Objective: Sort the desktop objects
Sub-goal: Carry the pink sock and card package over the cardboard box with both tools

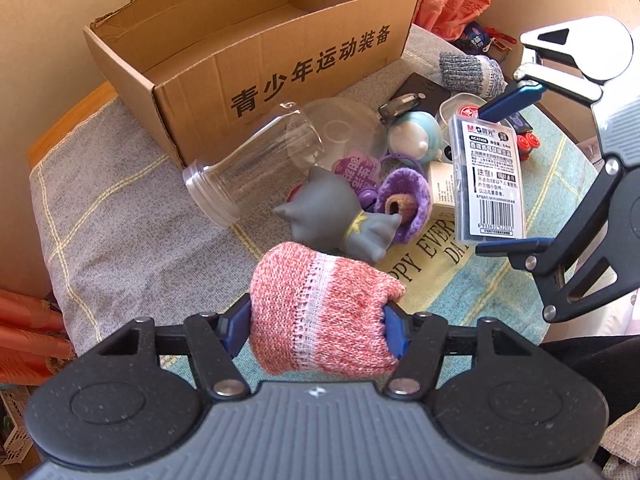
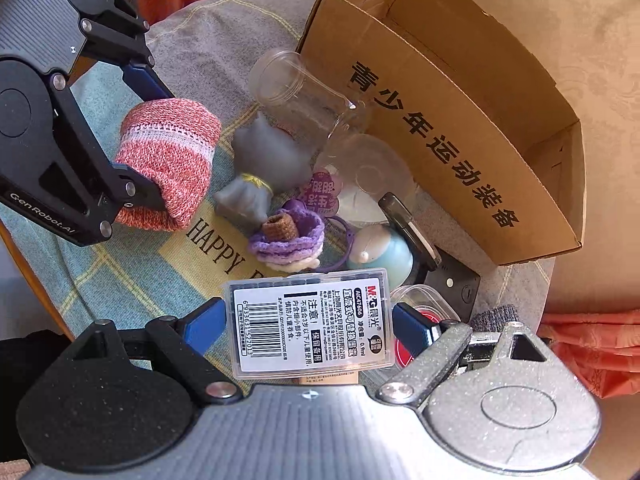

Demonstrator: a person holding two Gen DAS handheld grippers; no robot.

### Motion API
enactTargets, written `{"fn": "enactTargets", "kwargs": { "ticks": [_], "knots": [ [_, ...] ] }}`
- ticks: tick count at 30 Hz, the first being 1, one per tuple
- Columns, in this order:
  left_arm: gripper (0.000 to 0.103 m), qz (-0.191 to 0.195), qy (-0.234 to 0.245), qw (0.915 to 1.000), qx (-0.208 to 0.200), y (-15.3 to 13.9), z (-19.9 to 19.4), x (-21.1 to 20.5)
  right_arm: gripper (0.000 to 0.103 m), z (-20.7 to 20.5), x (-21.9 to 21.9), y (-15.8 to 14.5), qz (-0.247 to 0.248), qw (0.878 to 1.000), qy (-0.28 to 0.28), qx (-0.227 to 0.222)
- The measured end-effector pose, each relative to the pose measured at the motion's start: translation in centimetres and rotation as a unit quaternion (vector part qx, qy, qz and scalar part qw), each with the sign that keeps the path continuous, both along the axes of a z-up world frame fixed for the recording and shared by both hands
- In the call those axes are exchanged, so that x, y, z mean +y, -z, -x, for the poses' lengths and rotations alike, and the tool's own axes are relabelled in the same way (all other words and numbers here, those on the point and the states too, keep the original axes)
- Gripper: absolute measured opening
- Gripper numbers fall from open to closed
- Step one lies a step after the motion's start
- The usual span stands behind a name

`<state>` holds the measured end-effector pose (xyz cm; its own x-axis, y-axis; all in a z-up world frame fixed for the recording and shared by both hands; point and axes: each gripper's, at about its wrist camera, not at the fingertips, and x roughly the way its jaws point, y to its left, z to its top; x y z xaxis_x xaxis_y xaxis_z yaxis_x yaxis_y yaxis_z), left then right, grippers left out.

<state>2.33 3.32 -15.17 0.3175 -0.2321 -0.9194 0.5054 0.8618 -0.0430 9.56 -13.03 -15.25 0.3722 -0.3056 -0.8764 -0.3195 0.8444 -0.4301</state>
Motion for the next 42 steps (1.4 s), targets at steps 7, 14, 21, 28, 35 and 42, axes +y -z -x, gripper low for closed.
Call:
{"fn": "enactTargets", "kwargs": {
  "ticks": [7,14,21,28,35,42],
  "knots": [
    [0.064,-0.001,-0.013,0.9999,0.0,-2.5,-1.4,-0.8,0.092,-0.7,-0.3,-2.7,-0.001,1.0,0.012,-0.015],
    [0.064,0.008,-0.024,0.9995,-0.02,-6.3,-2.9,-0.7,0.092,-2.1,-1.2,-6.2,-0.001,0.998,0.03,-0.046],
    [0.064,0.007,-0.026,0.9981,-0.055,-9.7,-6.1,-0.8,0.092,-4.1,-2.4,-9.8,0.009,0.996,0.035,-0.081],
    [0.064,0.006,-0.026,0.9965,-0.079,-11.3,-9.9,-1.3,0.092,-6.3,-3.9,-12.3,0.02,0.994,0.033,-0.105],
    [0.064,0.009,-0.031,0.996,-0.083,-11.2,-13.5,-1.9,0.092,-8.7,-5.5,-13.3,0.022,0.992,0.042,-0.115],
    [0.076,-0.001,-0.029,0.9951,-0.094,-10.9,-16.1,-2.4,0.092,-10.3,-6.4,-13.5,0.02,0.992,0.048,-0.114]
  ]
}}
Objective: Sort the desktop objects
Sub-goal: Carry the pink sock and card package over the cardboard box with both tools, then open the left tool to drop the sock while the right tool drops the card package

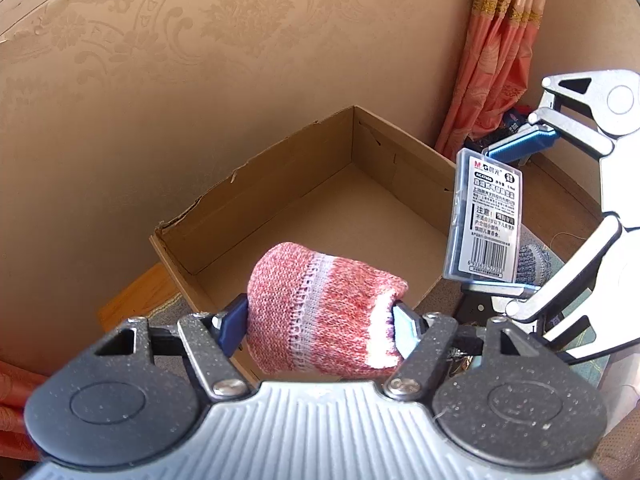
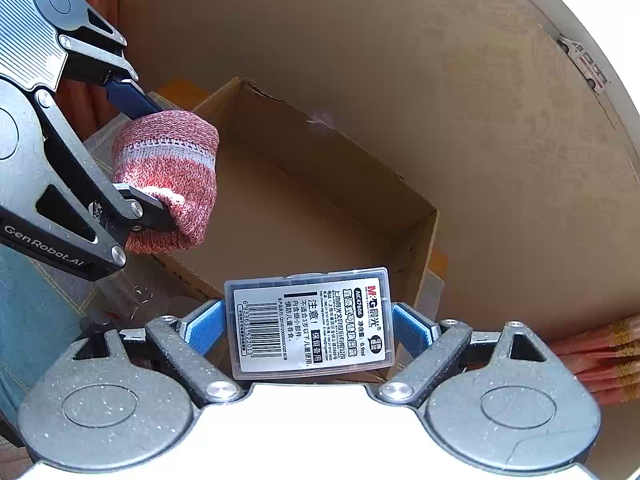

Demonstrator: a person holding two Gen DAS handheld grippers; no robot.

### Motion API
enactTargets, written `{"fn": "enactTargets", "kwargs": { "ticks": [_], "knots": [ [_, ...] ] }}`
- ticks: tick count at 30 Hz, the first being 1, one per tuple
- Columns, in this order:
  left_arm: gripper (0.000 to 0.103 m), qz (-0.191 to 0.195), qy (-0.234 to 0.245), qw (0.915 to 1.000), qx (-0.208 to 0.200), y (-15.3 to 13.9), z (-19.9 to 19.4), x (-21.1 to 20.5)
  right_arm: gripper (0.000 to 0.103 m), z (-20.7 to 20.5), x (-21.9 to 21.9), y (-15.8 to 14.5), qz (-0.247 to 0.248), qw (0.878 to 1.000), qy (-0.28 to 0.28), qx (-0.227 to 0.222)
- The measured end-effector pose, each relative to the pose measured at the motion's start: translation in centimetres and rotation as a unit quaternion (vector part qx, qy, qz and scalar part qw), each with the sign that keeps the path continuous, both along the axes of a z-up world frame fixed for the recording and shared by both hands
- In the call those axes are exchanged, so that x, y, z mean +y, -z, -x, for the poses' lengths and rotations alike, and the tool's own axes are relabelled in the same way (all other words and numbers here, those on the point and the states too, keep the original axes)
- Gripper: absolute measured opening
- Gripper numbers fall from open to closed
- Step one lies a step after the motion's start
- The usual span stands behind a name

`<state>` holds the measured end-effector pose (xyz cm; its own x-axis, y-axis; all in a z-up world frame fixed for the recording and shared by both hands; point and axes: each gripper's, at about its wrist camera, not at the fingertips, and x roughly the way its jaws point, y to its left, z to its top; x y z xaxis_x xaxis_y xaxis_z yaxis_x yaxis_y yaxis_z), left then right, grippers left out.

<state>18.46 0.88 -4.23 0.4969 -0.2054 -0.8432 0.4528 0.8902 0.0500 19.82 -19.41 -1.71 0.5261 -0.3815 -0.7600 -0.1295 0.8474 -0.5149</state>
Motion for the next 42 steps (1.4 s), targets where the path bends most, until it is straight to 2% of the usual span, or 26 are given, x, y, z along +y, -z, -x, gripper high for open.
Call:
{"fn": "enactTargets", "kwargs": {
  "ticks": [1,4,17,24,25,28,42],
  "knots": [
    [0.08,-0.003,-0.004,1.0,-0.003,0.1,-0.2,0.0,0.092,-0.2,-0.1,0.0,0.0,1.0,0.001,0.001],
    [0.082,0.003,-0.014,0.9999,0.001,0.2,-0.6,0.4,0.092,-0.7,-0.3,0.1,-0.001,1.0,0.002,0.005],
    [0.083,0.012,-0.046,0.9985,0.027,0.7,1.3,3.4,0.092,-3.3,0.3,1.0,0.002,1.0,-0.014,0.02],
    [0.085,0.015,-0.063,0.9973,0.036,1.0,1.7,4.6,0.095,-4.9,-0.1,1.7,0.025,0.999,0.002,0.03],
    [0.086,0.015,-0.064,0.9971,0.038,1.1,1.7,4.7,0.099,-4.9,-0.1,1.7,0.026,0.999,0.004,0.028],
    [0.086,0.017,-0.068,0.9966,0.043,1.1,1.7,4.8,0.101,-4.8,0.1,1.3,0.023,0.999,0.006,0.022],
    [0.089,0.013,-0.065,0.9972,0.034,0.8,4.8,4.9,0.102,-2.3,1.3,1.0,0.01,0.999,0.028,0.026]
  ]
}}
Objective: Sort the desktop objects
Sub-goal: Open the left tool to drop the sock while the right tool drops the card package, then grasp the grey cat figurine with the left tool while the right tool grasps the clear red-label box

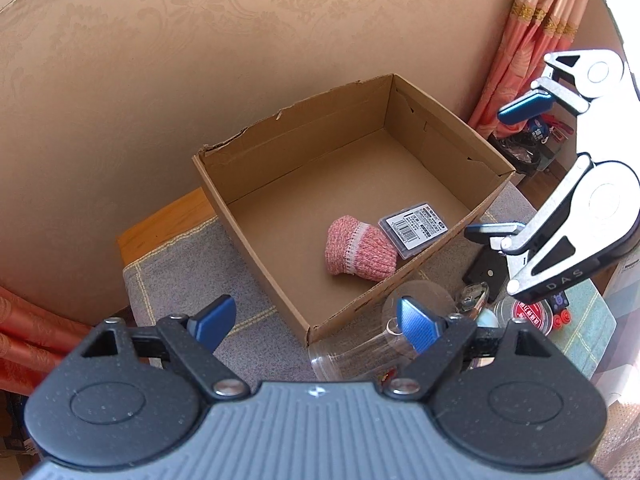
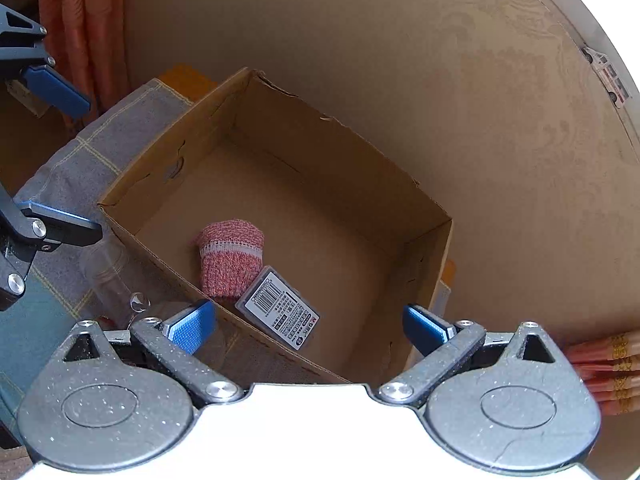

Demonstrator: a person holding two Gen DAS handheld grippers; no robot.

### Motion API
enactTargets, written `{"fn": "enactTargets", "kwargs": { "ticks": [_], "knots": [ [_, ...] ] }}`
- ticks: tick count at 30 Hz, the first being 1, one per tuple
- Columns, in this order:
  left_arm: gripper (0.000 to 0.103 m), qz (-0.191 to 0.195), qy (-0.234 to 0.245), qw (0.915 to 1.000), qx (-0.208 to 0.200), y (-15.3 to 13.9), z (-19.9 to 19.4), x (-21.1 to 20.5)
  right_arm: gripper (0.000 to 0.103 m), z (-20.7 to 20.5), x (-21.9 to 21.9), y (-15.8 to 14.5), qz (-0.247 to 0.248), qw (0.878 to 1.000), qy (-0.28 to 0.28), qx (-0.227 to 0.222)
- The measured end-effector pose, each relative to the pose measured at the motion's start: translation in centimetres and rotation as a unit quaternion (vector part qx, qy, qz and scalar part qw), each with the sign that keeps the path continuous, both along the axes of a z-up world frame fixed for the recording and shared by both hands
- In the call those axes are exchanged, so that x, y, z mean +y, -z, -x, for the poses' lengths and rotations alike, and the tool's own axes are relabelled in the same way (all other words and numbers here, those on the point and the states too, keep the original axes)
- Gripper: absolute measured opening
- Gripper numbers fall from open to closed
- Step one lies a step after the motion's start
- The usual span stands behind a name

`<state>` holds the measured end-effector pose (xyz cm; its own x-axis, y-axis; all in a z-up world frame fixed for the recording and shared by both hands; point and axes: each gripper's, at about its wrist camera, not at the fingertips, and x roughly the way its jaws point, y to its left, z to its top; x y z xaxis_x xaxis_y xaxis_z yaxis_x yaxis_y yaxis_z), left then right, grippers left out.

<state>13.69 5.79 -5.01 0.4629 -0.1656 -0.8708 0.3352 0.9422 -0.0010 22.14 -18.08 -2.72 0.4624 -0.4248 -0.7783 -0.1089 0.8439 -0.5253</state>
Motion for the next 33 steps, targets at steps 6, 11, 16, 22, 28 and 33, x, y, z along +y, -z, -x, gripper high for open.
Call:
{"fn": "enactTargets", "kwargs": {
  "ticks": [6,11,16,22,28,33],
  "knots": [
    [0.089,-0.008,0.0,0.9999,0.011,0.8,2.2,0.0,0.102,1.5,0.2,0.0,-0.02,0.999,0.028,-0.004],
    [0.089,-0.013,0.005,0.9997,0.019,1.4,3.8,-0.5,0.102,3.1,0.4,0.1,-0.036,0.999,0.04,-0.005],
    [0.089,-0.01,0.016,0.9995,0.024,1.8,5.4,-1.2,0.102,4.8,0.5,0.2,-0.051,0.997,0.049,-0.006],
    [0.089,0.016,0.045,0.9988,0.006,2.4,7.4,-1.8,0.102,6.7,0.3,0.5,-0.091,0.993,0.072,-0.011],
    [0.089,0.01,0.058,0.9982,0.013,3.3,8.3,-2.8,0.102,9.4,0.7,1.3,-0.11,0.992,0.064,-0.009],
    [0.089,0.0,0.079,0.9966,0.025,4.3,8.8,-3.7,0.102,11.3,1.1,2.5,-0.136,0.988,0.072,0.01]
  ]
}}
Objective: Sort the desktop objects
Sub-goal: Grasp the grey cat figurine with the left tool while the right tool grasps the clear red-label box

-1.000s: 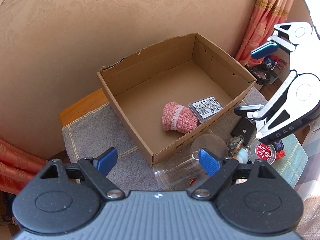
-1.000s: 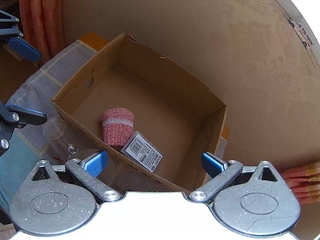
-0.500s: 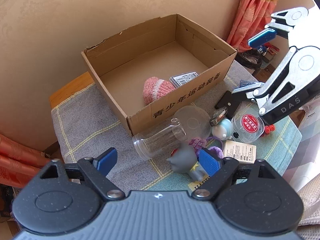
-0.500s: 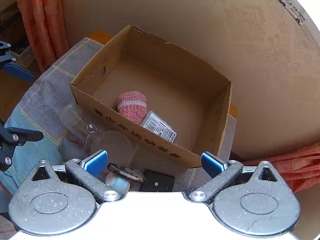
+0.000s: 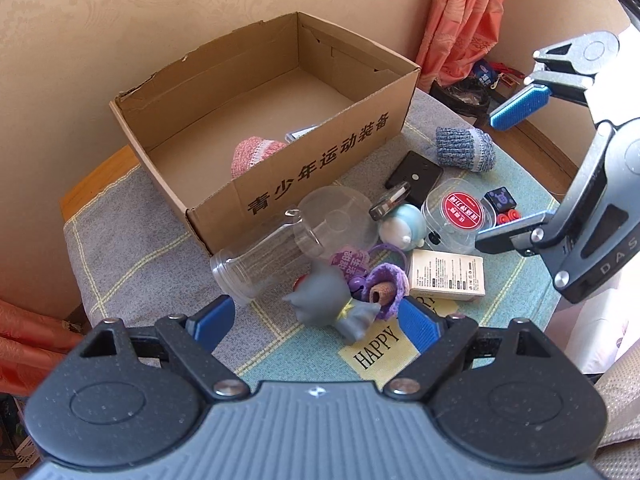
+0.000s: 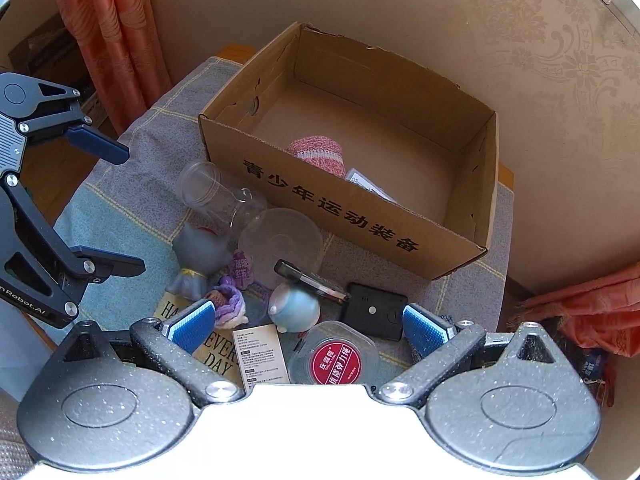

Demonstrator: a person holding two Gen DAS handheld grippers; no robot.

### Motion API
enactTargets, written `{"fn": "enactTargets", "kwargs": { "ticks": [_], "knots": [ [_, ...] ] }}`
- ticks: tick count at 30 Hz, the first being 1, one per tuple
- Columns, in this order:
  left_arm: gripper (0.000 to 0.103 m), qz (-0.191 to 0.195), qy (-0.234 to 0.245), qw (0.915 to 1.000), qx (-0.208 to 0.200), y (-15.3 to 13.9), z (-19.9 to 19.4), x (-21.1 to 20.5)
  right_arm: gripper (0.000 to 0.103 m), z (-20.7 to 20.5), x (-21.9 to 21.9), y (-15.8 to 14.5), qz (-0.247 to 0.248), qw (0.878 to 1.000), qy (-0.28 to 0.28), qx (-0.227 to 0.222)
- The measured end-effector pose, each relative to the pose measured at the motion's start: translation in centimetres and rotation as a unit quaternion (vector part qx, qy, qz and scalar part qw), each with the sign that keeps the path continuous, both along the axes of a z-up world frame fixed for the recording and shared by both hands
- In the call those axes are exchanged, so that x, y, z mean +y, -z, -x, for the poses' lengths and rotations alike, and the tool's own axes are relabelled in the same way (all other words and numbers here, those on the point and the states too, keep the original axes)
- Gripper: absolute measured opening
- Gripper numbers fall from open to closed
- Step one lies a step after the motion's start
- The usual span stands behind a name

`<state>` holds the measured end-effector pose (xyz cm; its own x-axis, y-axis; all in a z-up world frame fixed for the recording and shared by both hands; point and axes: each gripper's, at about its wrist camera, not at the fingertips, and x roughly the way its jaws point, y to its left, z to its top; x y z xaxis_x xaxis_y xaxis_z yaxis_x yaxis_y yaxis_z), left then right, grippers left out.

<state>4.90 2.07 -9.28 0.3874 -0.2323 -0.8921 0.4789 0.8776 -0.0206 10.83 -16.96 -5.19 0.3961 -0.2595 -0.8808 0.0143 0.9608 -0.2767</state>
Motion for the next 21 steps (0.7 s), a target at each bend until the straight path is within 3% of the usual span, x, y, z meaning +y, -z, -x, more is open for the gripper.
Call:
{"fn": "enactTargets", "kwargs": {
  "ticks": [13,21],
  "knots": [
    [0.089,-0.018,0.066,0.9976,0.005,3.6,-0.9,-1.5,0.102,2.8,0.4,4.0,-0.052,0.996,0.046,0.054],
    [0.089,-0.033,0.153,0.9875,0.014,6.1,-1.9,-2.4,0.102,3.3,0.1,5.6,-0.074,0.993,0.065,0.067]
  ]
}}
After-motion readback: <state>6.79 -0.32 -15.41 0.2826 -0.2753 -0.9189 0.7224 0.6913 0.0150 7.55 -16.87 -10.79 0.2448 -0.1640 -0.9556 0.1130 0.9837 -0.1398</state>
